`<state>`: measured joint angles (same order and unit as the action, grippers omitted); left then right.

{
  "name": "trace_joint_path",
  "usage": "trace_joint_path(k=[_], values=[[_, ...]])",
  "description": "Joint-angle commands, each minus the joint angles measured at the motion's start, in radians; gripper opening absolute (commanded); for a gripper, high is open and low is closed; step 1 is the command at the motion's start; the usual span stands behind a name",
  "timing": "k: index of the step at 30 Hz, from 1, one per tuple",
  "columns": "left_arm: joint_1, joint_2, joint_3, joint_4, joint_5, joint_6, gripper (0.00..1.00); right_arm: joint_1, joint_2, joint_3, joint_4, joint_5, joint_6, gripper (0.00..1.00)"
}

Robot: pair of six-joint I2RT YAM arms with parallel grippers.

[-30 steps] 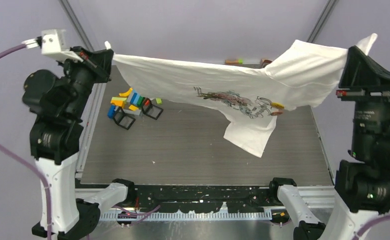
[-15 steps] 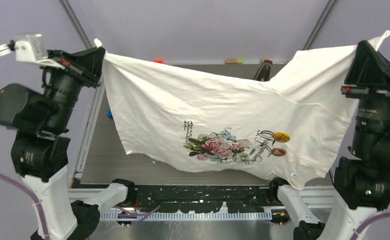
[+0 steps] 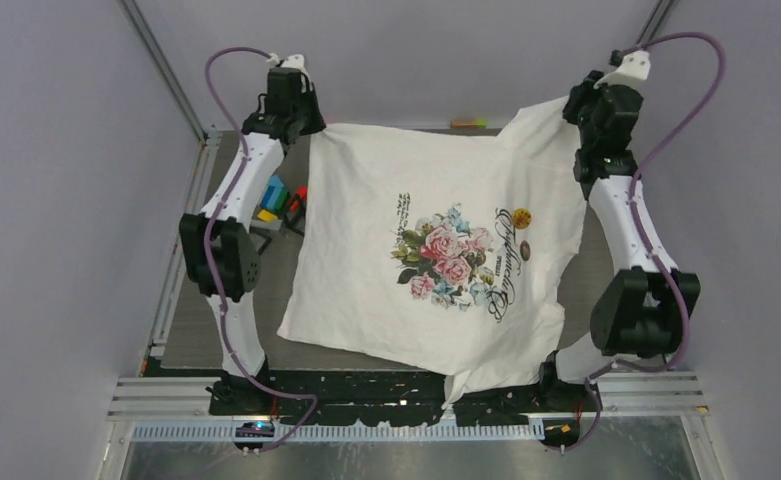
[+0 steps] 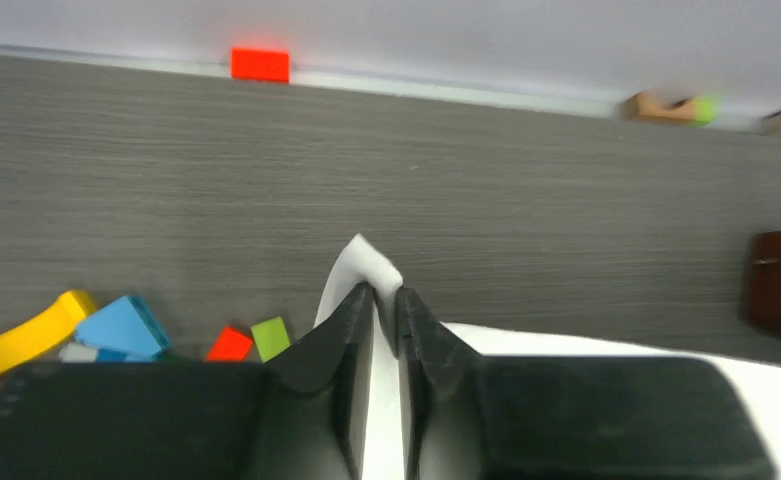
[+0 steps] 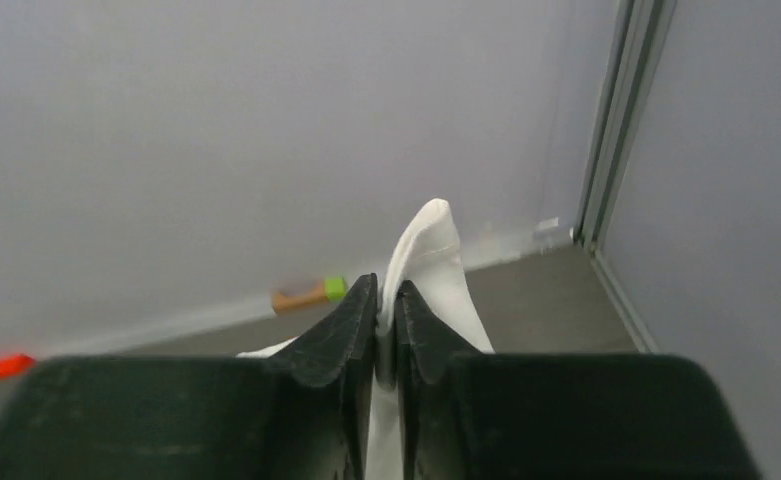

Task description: Pin the brooch onto the clothing

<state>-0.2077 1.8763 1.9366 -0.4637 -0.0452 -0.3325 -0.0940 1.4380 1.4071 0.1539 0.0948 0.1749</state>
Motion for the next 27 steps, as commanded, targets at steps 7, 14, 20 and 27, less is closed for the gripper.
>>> trace_joint_path(k=[7,14,20,27], values=[[0.011,0.322,0.369,-0.003,0.093,0.061,1.00,-0.013,0.232,0.089,-0.065,-0.029,0.036,0.87],[0.032,0.130,0.121,0.047,0.129,0.008,1.00,-0.013,0.050,-0.051,-0.091,-0.043,0.085,0.91],[0.083,-0.161,-0.206,0.085,0.146,-0.083,1.00,-0.013,-0.161,-0.164,-0.241,-0.002,0.054,0.92],[0.083,-0.500,-0.423,-0.064,0.069,-0.071,1.00,-0.012,-0.477,-0.409,-0.222,0.108,0.049,0.93]])
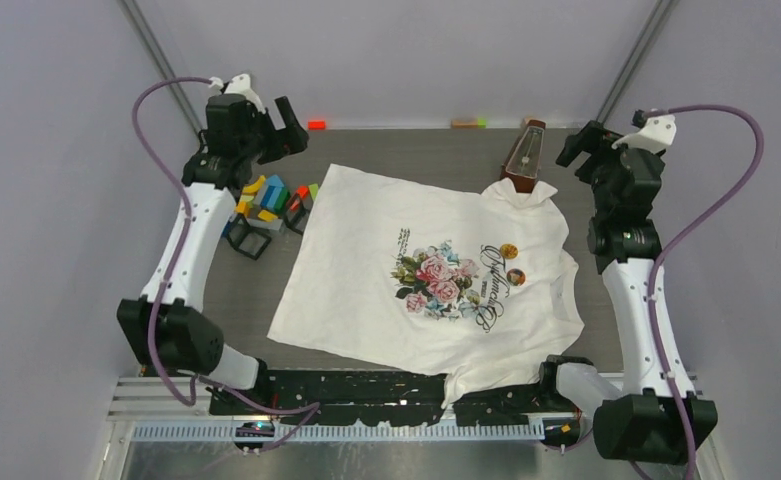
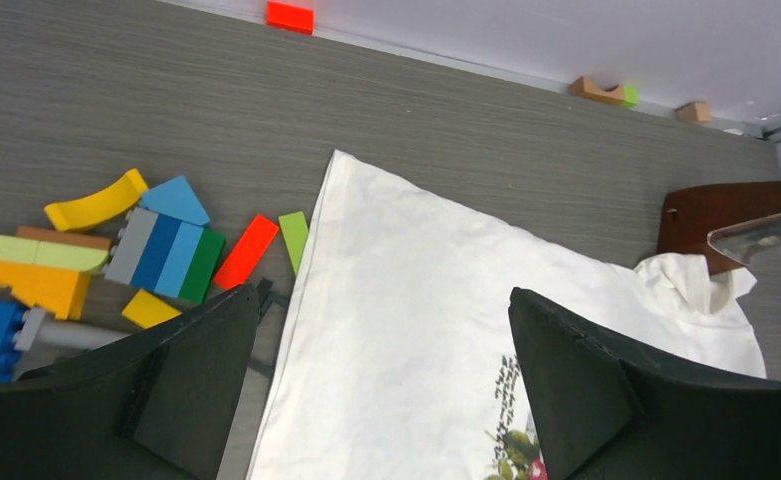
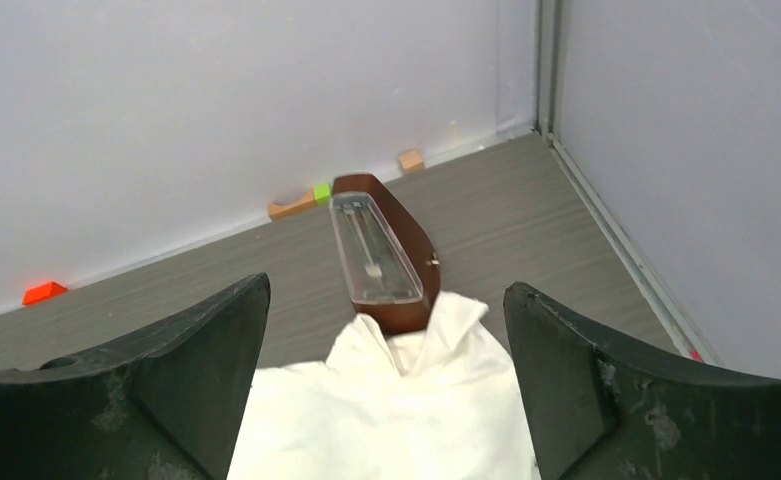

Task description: Pin the brooch onto the clothing

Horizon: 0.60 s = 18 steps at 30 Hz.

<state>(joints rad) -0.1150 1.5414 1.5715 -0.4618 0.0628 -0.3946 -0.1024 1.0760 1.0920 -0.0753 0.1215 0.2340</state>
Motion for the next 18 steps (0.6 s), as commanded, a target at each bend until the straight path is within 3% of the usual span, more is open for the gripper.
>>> trace_joint_path(k=[1,5,12,18], values=[[-0.009,-0.205,-0.083,-0.089,-0.048,0.002,1.00,-0.003,-0.141,-0.116,0.026,0.093,-0.011,0.93],[-0.009,-0.362,-0.217,-0.128,-0.054,0.048,1.00,-0.003,-0.305,-0.288,0.124,0.121,-0.007,0.93],[-0.009,-0.599,-0.457,-0.092,-0.104,0.113,1.00,-0.003,-0.406,-0.429,0.127,0.150,0.007,0.93],[-0.009,-0.628,-0.472,-0.080,-0.099,0.119,1.00,-0.004,-0.428,-0.467,0.150,0.139,0.017,0.93]])
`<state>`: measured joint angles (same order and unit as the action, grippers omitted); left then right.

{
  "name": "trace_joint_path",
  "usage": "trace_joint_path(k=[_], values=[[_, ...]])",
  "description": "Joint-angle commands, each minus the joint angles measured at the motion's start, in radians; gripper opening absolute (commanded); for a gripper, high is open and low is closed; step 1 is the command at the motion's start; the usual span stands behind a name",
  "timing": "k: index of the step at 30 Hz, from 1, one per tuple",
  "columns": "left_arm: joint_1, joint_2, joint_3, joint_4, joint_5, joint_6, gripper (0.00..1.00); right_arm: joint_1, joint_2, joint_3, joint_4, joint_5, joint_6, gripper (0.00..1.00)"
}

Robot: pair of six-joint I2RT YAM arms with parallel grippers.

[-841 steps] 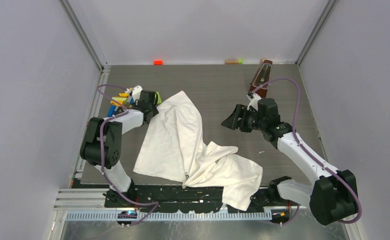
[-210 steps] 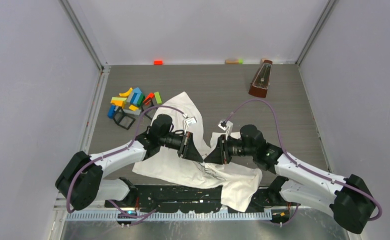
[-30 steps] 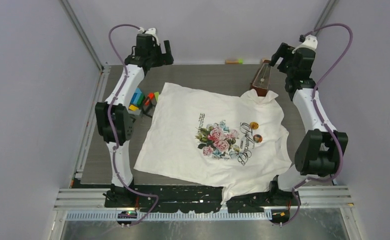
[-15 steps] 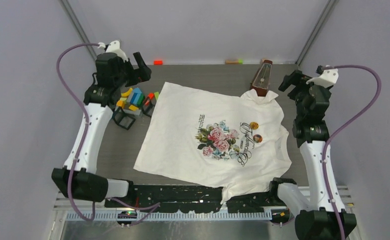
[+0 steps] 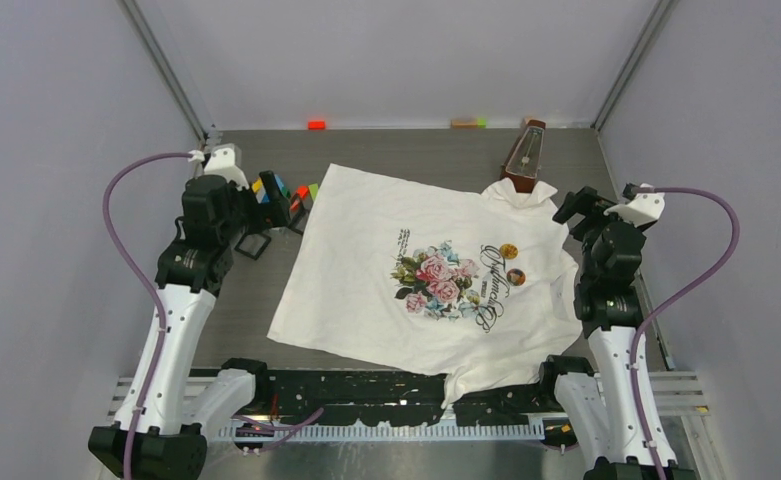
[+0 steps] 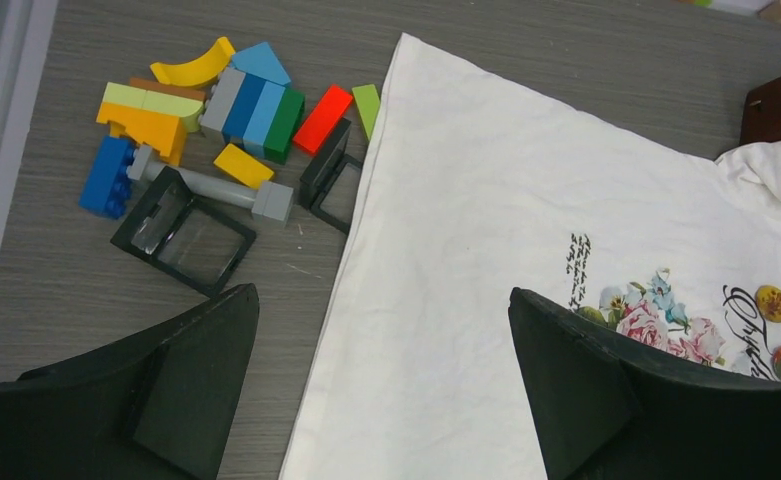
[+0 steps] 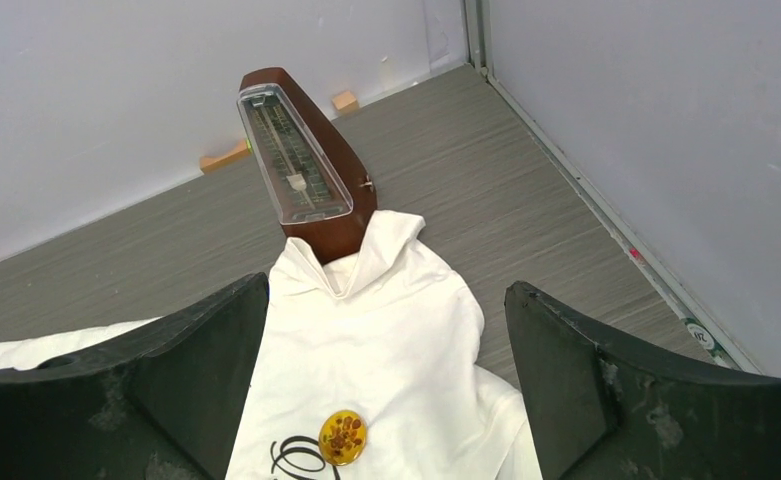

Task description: Pin the brooch onto the clothing

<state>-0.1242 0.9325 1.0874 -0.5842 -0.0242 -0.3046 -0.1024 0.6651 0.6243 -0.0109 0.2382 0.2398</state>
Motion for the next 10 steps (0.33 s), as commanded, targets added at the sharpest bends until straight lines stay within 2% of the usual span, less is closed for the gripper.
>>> trace_joint_path(k=[1,10], values=[[0.000,-0.017,0.012,0.043,-0.013,0.030,1.00,-0.003,-0.018,0.002,0.083,0.023,0.010,0.94],[0.000,-0.010,0.008,0.044,-0.012,0.024,1.00,-0.003,-0.025,0.000,0.081,0.025,0.012,0.94]])
